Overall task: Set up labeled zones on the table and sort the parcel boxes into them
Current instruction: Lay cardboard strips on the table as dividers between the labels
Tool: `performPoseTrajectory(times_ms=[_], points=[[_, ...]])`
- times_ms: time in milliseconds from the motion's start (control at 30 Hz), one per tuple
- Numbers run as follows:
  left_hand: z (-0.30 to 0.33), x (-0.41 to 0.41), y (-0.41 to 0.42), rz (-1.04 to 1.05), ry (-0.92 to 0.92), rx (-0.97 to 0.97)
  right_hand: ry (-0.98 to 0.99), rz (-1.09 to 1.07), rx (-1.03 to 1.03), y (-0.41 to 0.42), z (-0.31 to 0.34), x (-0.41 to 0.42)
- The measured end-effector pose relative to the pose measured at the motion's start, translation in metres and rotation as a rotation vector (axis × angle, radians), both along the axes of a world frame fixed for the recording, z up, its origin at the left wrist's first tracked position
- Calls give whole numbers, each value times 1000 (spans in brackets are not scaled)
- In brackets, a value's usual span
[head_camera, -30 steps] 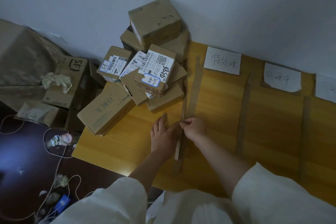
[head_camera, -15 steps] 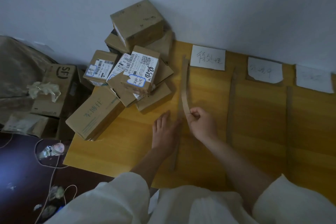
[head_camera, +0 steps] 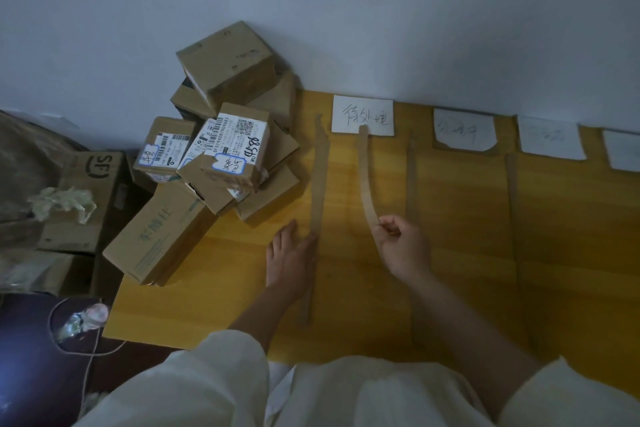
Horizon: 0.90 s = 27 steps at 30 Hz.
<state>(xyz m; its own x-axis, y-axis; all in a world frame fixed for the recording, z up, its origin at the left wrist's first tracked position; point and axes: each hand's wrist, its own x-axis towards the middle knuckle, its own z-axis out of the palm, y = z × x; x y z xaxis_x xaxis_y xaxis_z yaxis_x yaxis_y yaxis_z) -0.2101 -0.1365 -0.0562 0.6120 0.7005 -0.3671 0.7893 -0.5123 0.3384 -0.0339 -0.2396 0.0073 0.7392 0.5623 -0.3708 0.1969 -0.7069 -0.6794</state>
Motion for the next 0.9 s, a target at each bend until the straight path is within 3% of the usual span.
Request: performPoseTrajectory(times_ms=[167, 433, 733, 900], points=[[5, 4, -3, 42, -5, -25, -13, -69, 32, -18, 2, 6], [22, 26, -32, 80, -168, 32, -50, -177, 100, -63, 7, 37], [32, 110, -111, -29, -196, 27, -71, -272, 139, -155, 18, 114], [37, 170, -172, -126, -185, -75, -71, -315, 144, -224, 17, 164]])
